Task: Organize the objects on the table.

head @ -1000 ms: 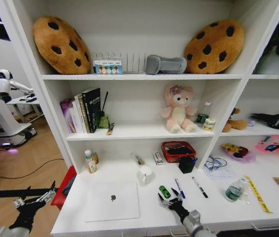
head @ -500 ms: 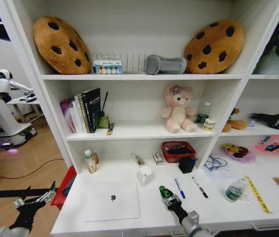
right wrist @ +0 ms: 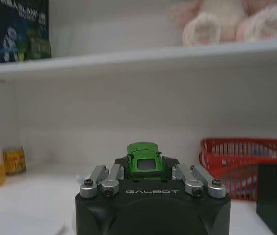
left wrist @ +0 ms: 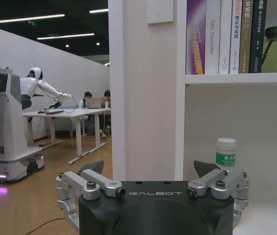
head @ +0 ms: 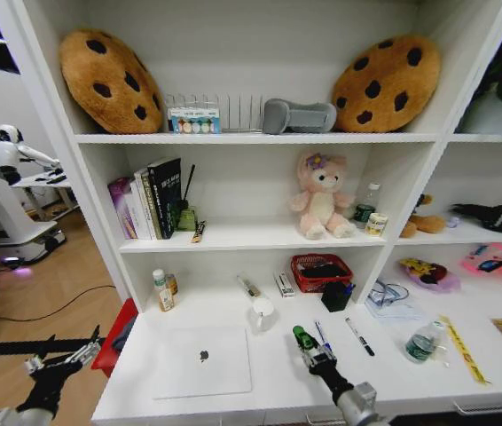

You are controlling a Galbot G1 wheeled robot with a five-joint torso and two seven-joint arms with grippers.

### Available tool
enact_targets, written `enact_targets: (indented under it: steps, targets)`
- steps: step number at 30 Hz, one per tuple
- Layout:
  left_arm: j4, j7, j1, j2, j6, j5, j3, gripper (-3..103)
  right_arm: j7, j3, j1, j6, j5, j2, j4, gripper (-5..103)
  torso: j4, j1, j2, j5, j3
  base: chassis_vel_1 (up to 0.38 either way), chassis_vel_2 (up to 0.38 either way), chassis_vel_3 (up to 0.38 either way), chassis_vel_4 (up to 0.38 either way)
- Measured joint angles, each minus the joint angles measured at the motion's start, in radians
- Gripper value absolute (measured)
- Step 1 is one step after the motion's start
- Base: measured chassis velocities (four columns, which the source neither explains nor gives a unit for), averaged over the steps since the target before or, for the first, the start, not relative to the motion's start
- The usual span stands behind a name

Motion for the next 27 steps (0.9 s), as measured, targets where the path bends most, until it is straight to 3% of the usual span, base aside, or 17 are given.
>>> enact_targets:
  steps: [3, 4, 5, 7, 10, 13, 18, 20, 21, 27]
  targets:
    - [0.000, 0.000, 0.000, 0.000, 0.000, 0.000, 0.000, 100, 0.022, 0.030, 0.017, -0.043, 0.039, -0.021, 0.097, 37, 0.0000, 0.000, 0.000, -0.0002, 0.000, 0.000, 0.000, 0.000, 0.000]
    - [0.000, 0.000, 0.000, 0.000, 0.000, 0.000, 0.000, 100, 0.053, 0.036, 0.070, -0.110, 0.074, -0.040, 0.151, 37, 0.0001, 0.000, 0.000, 0.0000, 0.000, 0.000, 0.000, 0.000, 0.000]
    - [0.000, 0.000, 0.000, 0.000, 0.000, 0.000, 0.000, 100, 0.053, 0.036, 0.070, -0.110, 0.074, -0.040, 0.151, 37, 0.0001, 0.000, 0.000, 0.0000, 0.000, 0.000, 0.000, 0.000, 0.000]
    - [0.000, 0.000, 0.000, 0.000, 0.000, 0.000, 0.000, 100, 0.099, 0.005, 0.191, -0.206, 0.125, -0.060, 0.188, 37, 0.0006, 0.000, 0.000, 0.0003, 0.000, 0.000, 0.000, 0.000, 0.000]
    - [0.000, 0.000, 0.000, 0.000, 0.000, 0.000, 0.000, 100, 0.110, -0.013, 0.235, -0.228, 0.139, -0.066, 0.190, 37, 0.0013, 0.000, 0.000, 0.0003, 0.000, 0.000, 0.000, 0.000, 0.000]
    - [0.000, 0.000, 0.000, 0.000, 0.000, 0.000, 0.000, 100, 0.120, -0.034, 0.275, -0.246, 0.154, -0.073, 0.184, 37, 0.0003, 0.000, 0.000, 0.0003, 0.000, 0.000, 0.000, 0.000, 0.000]
    - [0.000, 0.000, 0.000, 0.000, 0.000, 0.000, 0.000, 100, 0.151, -0.147, 0.498, -0.277, 0.259, -0.139, 0.081, 37, 0.0002, 0.000, 0.000, 0.0003, 0.000, 0.000, 0.000, 0.000, 0.000]
    - [0.000, 0.000, 0.000, 0.000, 0.000, 0.000, 0.000, 100, 0.149, -0.299, 0.788, -0.260, 0.392, -0.185, -0.074, 37, 0.0003, 0.000, 0.000, 0.0002, 0.000, 0.000, 0.000, 0.000, 0.000]
    - [0.000, 0.000, 0.000, 0.000, 0.000, 0.000, 0.000, 100, 0.153, -0.357, 0.886, -0.263, 0.426, -0.184, -0.120, 37, 0.0002, 0.000, 0.000, 0.0002, 0.000, 0.000, 0.000, 0.000, 0.000]
    - [0.000, 0.000, 0.000, 0.000, 0.000, 0.000, 0.000, 100, 0.182, -0.497, 1.122, -0.279, 0.493, -0.150, -0.258, 37, 0.0007, 0.000, 0.000, -0.0002, 0.000, 0.000, 0.000, 0.000, 0.000]
